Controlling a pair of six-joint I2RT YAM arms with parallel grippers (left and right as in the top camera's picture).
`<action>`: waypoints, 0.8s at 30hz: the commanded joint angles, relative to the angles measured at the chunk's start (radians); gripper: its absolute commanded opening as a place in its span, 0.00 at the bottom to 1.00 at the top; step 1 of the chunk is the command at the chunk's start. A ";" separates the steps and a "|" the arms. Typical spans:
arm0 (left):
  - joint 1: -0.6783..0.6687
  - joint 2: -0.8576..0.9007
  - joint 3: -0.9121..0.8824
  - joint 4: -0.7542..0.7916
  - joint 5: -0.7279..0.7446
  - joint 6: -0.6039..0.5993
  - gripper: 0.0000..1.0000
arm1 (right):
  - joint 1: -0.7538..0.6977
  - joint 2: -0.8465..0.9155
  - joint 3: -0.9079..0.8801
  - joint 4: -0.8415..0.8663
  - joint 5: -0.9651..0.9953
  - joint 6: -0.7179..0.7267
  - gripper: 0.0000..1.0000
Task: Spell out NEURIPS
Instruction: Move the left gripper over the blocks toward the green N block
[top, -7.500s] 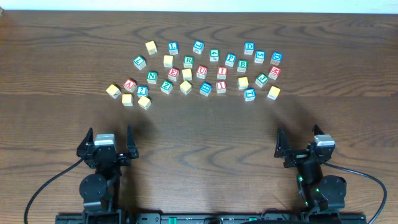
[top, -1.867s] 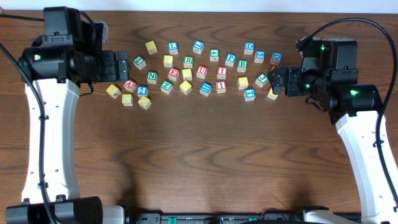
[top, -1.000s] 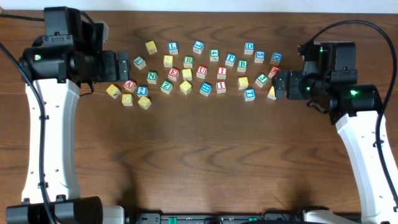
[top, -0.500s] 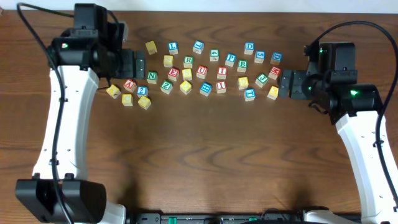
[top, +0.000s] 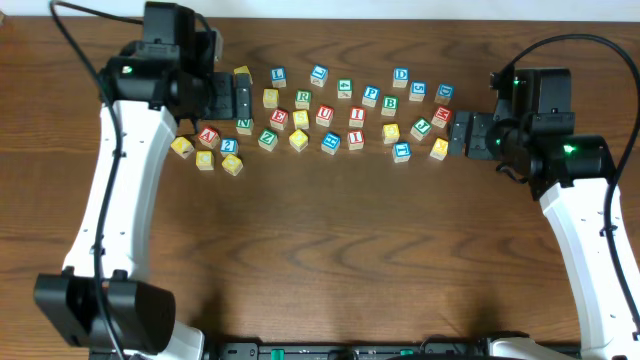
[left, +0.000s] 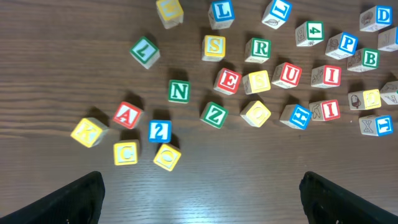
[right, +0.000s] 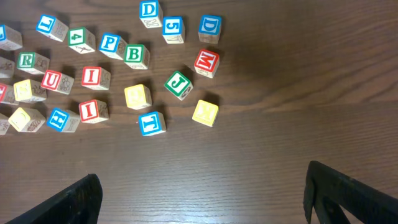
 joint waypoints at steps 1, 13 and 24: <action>-0.020 0.030 0.019 0.009 -0.013 -0.027 0.98 | -0.004 0.002 0.023 -0.001 0.014 0.010 0.99; -0.053 0.049 0.019 0.048 -0.012 -0.045 0.98 | -0.004 0.002 0.023 -0.001 0.014 0.010 0.99; -0.080 0.075 0.019 0.056 -0.012 -0.045 0.98 | -0.004 0.002 0.023 -0.001 0.014 0.010 0.99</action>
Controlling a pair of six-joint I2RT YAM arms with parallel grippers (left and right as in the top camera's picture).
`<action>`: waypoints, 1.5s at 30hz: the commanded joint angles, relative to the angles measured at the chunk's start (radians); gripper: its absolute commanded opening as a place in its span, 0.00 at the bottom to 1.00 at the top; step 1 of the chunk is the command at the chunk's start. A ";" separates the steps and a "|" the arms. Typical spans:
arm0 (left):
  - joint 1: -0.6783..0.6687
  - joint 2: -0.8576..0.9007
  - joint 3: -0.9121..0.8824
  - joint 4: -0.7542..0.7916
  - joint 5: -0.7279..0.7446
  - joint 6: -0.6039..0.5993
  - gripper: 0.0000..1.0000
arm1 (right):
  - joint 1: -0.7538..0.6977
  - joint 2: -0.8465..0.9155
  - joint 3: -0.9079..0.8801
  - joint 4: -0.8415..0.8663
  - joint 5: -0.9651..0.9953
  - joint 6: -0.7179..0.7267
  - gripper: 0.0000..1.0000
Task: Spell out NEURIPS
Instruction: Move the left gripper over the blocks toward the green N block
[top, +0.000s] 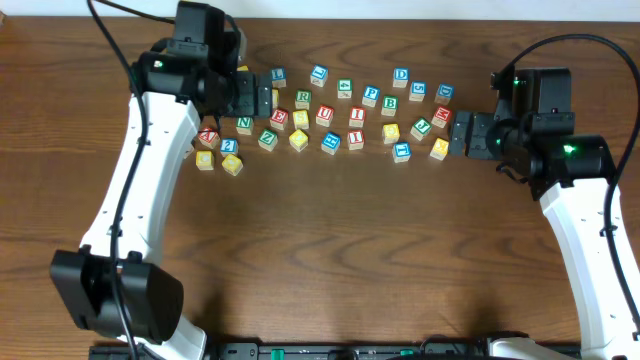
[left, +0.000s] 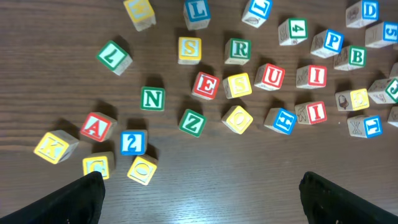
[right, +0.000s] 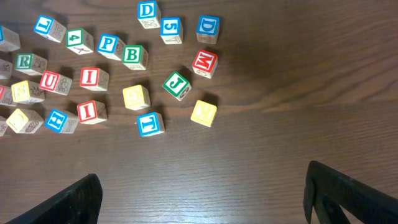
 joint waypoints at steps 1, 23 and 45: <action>-0.010 0.021 0.019 0.007 -0.012 -0.009 0.98 | -0.004 0.002 0.023 -0.001 0.008 0.008 0.99; -0.011 0.039 0.019 0.055 0.025 -0.009 0.98 | -0.004 0.002 0.023 -0.001 0.008 0.008 0.99; -0.108 0.152 0.019 0.109 -0.145 -0.106 0.98 | -0.004 0.002 0.023 -0.001 0.008 0.008 0.99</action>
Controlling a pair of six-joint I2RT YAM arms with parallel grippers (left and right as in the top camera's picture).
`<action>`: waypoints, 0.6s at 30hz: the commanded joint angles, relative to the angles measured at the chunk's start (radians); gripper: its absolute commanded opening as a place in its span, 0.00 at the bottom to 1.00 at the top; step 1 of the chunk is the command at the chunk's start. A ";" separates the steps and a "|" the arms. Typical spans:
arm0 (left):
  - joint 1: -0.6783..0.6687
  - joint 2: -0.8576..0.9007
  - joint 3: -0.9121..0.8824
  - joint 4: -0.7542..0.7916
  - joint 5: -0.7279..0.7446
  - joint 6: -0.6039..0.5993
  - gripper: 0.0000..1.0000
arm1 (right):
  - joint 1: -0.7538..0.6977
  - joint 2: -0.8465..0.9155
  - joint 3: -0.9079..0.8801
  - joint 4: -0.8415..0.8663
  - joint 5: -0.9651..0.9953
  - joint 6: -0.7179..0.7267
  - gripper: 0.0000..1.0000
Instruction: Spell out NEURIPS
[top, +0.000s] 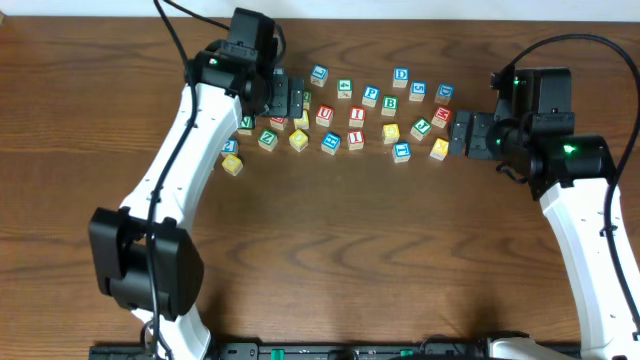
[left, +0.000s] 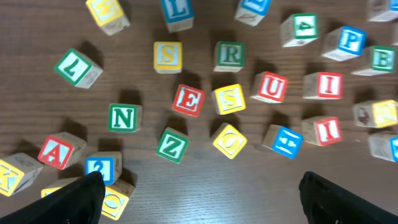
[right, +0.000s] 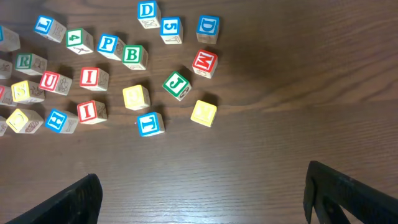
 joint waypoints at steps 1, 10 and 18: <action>0.001 0.024 0.019 0.003 -0.036 -0.027 0.98 | -0.004 0.002 0.023 -0.001 0.008 0.008 0.99; 0.001 0.051 0.015 0.004 -0.036 -0.027 0.98 | -0.004 0.002 0.023 -0.001 0.008 0.008 0.99; 0.001 0.051 0.013 -0.003 -0.062 -0.020 0.98 | -0.004 0.002 0.023 -0.001 0.008 0.008 0.99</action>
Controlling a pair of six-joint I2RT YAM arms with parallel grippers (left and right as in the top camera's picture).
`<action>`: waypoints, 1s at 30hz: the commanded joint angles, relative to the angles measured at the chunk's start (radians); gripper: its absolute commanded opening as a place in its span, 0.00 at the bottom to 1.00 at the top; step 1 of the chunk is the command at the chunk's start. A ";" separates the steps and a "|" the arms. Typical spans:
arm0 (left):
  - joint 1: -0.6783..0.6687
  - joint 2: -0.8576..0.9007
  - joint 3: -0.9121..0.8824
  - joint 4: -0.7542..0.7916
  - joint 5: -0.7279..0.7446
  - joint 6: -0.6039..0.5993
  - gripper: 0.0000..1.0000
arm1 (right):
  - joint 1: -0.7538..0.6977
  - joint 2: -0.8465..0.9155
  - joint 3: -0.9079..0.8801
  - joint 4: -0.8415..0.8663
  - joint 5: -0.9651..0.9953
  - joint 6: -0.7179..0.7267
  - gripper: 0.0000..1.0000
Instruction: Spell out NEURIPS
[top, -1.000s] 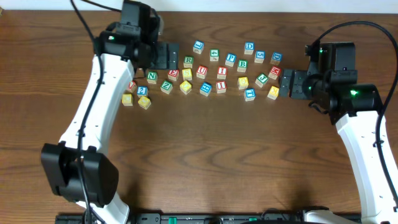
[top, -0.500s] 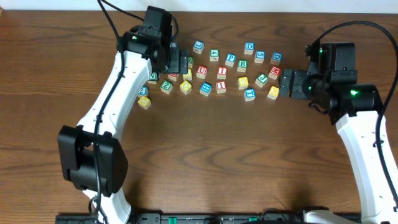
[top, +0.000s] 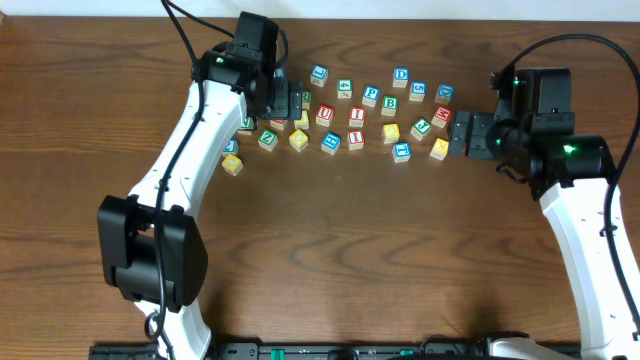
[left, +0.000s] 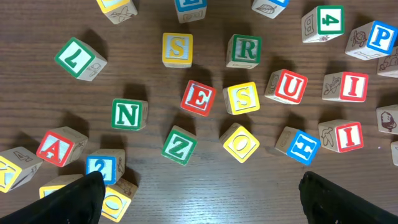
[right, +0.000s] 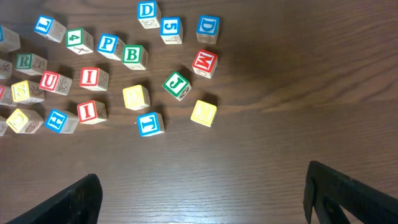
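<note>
Lettered wooden blocks lie scattered on the brown table. The left wrist view shows green N, red E, red U, green R, red I, a second red I, blue P and two yellow S blocks. My left gripper hangs open above them, holding nothing, over the left part of the cluster. My right gripper is open and empty, right of the cluster.
Other blocks lie among them: green 7, green Z, yellow O, red A, blue 2. On the right side are green J, red M and blue T.
My left gripper has come slightly lower over the blocks, which look a little larger and sharper in its view. The right arm and all blocks are where they were.
My left gripper was open over the left end of the cluster near N and A. At each later moment it stood further right, and now it is over E and S. The right gripper stayed open in place. No block was moved.
</note>
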 joint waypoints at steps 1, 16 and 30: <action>0.002 0.019 0.010 -0.003 -0.039 -0.001 0.98 | -0.004 0.002 0.023 -0.001 0.008 0.008 0.99; 0.002 0.045 -0.013 0.004 -0.039 0.054 0.98 | -0.004 0.002 0.023 -0.001 0.008 0.008 0.99; 0.002 0.051 -0.013 0.022 -0.034 0.113 0.98 | -0.004 0.002 0.023 -0.001 0.008 0.008 0.99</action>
